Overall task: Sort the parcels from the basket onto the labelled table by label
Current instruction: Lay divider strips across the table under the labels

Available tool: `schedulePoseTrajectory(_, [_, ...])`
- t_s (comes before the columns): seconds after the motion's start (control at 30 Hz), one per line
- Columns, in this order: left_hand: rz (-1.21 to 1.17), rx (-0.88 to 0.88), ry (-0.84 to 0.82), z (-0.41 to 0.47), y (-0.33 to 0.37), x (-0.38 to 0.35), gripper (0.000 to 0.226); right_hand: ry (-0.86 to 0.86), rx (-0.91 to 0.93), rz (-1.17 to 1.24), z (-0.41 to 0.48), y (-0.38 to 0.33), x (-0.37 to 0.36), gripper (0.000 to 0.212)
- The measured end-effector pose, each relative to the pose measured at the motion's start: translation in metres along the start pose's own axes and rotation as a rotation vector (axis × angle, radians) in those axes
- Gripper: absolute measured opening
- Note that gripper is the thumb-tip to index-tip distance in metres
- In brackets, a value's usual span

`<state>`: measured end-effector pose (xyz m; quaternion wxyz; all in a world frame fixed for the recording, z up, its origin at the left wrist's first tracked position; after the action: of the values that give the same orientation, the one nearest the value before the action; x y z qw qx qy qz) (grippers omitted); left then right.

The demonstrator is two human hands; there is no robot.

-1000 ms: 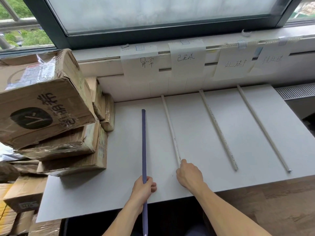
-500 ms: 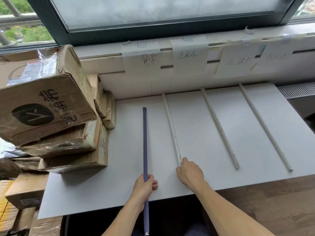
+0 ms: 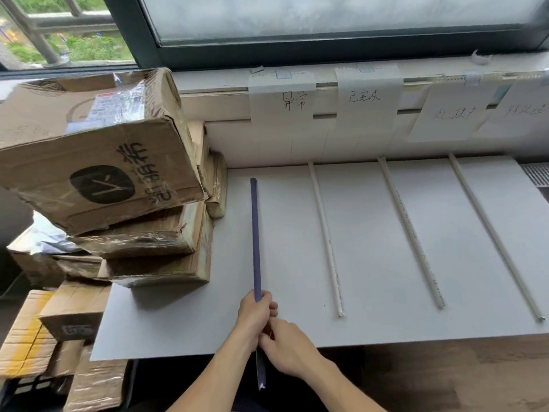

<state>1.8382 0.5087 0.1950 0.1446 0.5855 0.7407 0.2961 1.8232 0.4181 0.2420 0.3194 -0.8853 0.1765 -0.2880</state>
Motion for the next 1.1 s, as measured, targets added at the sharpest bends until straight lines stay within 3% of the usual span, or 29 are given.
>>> schedulePoseTrajectory(0.1, [0.014,-0.024,0.000,0.006,0.004,0.015,0.015,0.015,-0.025,0.051,0.009,-0.006,-0.008,0.011])
schedulePoseTrajectory(0.23, [0.100,-0.099,0.041,0.011,0.015,0.035,0.015,0.050,-0.071,-0.058,0.030,-0.009,-0.003,0.013])
schedulePoseTrajectory(0.37, [0.177,-0.137,0.105,0.014,0.014,0.065,0.044,0.059,-0.104,-0.152,0.057,-0.023,0.004,0.030])
schedulePoseTrajectory(0.7, [0.058,-0.119,0.082,0.009,-0.005,0.100,0.026,0.010,-0.104,-0.400,0.077,-0.055,-0.039,0.029])
schedulePoseTrajectory(0.93, [0.059,-0.135,0.057,0.011,-0.007,0.098,0.028,0.048,-0.125,-0.435,0.086,-0.057,-0.026,0.031])
schedulePoseTrajectory(1.1, [0.093,-0.138,0.040,0.008,-0.008,0.096,0.036,0.063,-0.193,-0.240,0.081,-0.042,-0.023,0.032])
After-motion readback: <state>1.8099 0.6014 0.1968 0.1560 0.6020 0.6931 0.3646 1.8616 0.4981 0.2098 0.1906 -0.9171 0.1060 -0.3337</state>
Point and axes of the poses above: each hand's wrist, its own z-axis towards the middle knuckle, its own x-axis out of the back of the hand, y = z × x, the point moved 10 cm from there along z, towards the middle knuckle, and after that the axes turned 1 degree about -y, right-handed, at the moved point
